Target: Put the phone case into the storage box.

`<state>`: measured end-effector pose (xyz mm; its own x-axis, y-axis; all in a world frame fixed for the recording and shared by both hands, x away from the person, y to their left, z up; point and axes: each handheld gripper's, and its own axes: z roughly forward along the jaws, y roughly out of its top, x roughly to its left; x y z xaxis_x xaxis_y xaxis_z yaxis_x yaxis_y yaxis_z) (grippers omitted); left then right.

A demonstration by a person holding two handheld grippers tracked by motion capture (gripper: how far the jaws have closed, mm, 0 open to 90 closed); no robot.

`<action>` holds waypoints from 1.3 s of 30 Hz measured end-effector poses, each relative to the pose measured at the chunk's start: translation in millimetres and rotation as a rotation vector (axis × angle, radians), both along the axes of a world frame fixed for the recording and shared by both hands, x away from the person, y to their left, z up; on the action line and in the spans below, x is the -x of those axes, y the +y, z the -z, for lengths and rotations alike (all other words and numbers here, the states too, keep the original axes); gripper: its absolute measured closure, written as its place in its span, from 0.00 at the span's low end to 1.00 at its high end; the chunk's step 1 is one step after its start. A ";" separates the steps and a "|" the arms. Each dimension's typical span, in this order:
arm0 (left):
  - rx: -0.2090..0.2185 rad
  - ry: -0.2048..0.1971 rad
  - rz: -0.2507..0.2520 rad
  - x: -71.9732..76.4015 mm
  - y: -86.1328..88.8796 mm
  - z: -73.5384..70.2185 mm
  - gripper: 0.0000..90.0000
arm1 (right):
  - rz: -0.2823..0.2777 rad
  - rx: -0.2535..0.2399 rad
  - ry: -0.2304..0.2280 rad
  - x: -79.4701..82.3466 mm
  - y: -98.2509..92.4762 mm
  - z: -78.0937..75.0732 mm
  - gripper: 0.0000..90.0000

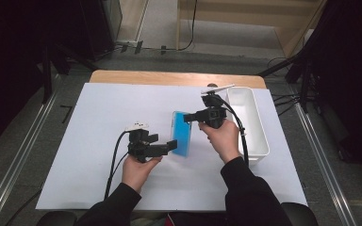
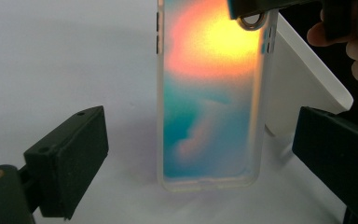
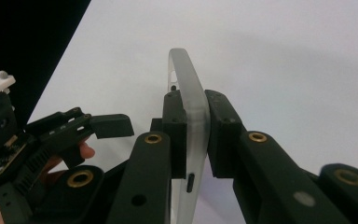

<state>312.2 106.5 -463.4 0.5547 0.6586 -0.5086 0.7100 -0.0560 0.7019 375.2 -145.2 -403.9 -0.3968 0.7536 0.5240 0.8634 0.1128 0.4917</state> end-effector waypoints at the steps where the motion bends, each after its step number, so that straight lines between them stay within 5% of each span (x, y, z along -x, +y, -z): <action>1: -0.003 0.010 0.007 -0.5 0.8 -1.0 0.05 | 0.001 0.004 0.004 0.8 -0.6 -1.0 0.86; 4: -0.048 0.052 0.007 -4.0 1.4 -2.8 0.05 | -0.026 0.008 -0.018 2.3 -2.6 -1.7 0.86; 14: -0.053 0.132 0.091 -11.4 4.3 -7.6 0.05 | -0.103 0.036 -0.071 9.5 -3.6 -2.3 0.86; 18: -0.068 0.120 0.120 -12.2 6.6 -12.2 0.14 | -0.127 0.042 -0.098 12.6 -5.2 -2.9 0.86; 39: -0.105 0.114 0.227 -19.8 17.3 -32.3 0.17 | -0.257 0.060 -0.217 26.9 -14.7 -3.9 0.86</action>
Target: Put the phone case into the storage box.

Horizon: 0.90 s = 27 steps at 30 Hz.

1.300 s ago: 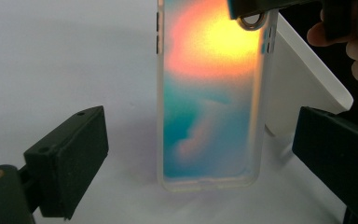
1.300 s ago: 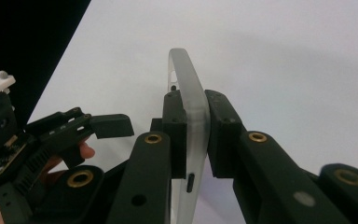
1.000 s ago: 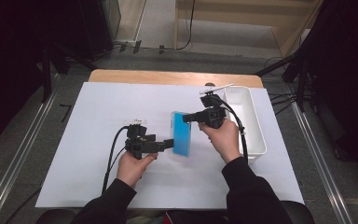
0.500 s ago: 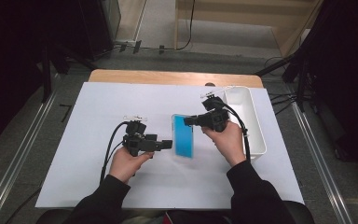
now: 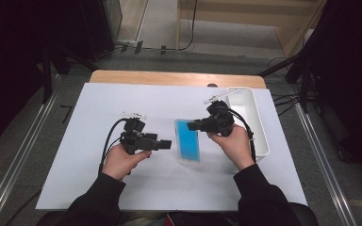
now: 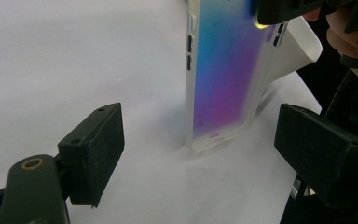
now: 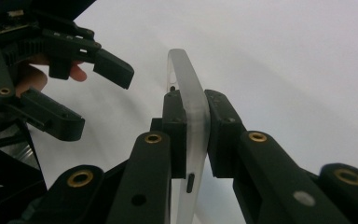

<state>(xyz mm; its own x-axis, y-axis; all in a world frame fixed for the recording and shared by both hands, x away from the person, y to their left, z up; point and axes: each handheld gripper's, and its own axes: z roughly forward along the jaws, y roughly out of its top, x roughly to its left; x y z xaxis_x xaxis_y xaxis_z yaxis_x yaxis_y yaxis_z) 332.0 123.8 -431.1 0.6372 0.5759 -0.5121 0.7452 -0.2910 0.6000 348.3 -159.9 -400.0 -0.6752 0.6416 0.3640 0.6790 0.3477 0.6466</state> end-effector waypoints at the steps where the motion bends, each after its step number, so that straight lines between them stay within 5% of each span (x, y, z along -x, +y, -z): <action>1: -0.002 -0.013 0.010 0.1 0.5 -0.5 0.17 | -0.002 0.001 -0.002 0.7 0.2 -0.2 0.86; 7: -0.028 -0.081 0.057 1.1 3.3 -4.8 0.22 | -0.051 0.011 -0.035 4.7 0.5 -1.2 0.86; 27: 0.015 -0.185 0.211 4.7 15.1 -24.6 0.26 | -0.227 0.013 -0.071 11.7 -1.5 -4.8 0.86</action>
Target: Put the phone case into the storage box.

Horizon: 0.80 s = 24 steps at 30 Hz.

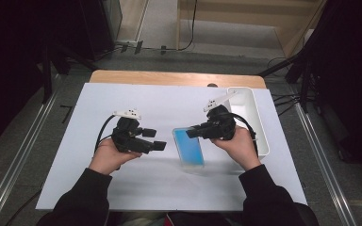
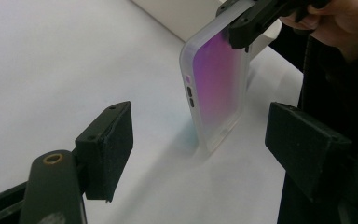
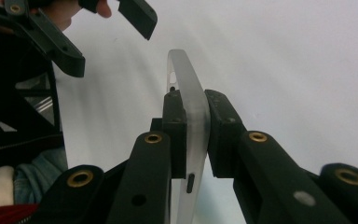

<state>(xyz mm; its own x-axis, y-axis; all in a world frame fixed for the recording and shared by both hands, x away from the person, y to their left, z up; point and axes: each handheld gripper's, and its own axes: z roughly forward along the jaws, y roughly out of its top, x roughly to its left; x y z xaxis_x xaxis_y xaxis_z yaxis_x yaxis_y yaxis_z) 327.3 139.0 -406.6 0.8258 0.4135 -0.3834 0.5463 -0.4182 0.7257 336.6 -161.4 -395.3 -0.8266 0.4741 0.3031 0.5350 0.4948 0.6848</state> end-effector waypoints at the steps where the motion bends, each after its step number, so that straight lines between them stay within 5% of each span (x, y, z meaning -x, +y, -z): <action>1: 0.004 -0.006 0.013 0.3 0.1 -0.6 0.26 | -0.011 0.004 -0.003 0.0 0.1 -0.1 0.86; 17: -0.021 -0.045 0.116 0.9 -4.3 -8.0 0.26 | -0.193 -0.002 0.001 -3.5 7.4 -3.8 0.86; 24: -0.021 -0.024 0.148 -2.3 -8.7 -8.6 0.26 | -0.259 0.004 -0.005 -6.7 15.1 -4.5 0.86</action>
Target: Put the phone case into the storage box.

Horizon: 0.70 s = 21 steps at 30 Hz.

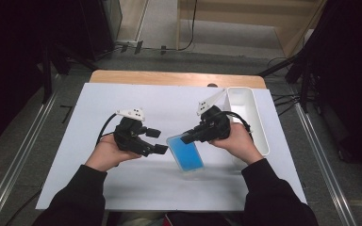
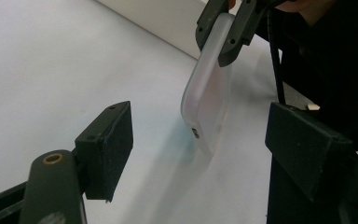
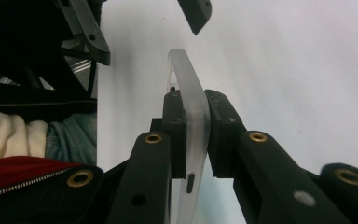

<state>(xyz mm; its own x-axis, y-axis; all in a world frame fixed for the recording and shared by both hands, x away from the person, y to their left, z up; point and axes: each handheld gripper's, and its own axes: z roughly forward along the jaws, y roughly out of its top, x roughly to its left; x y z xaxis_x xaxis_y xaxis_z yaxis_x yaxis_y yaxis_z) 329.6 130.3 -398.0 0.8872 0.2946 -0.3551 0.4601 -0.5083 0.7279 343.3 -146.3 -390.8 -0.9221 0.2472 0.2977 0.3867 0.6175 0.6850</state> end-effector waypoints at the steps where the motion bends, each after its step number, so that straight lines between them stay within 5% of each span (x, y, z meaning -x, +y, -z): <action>1: 0.001 0.005 0.003 -0.5 -0.8 0.5 0.26 | -0.007 0.002 0.001 -0.2 0.9 0.0 0.86; 21: -0.012 0.067 0.062 -12.5 -9.1 13.4 0.29 | -0.111 -0.002 0.047 -9.5 12.3 -0.2 0.86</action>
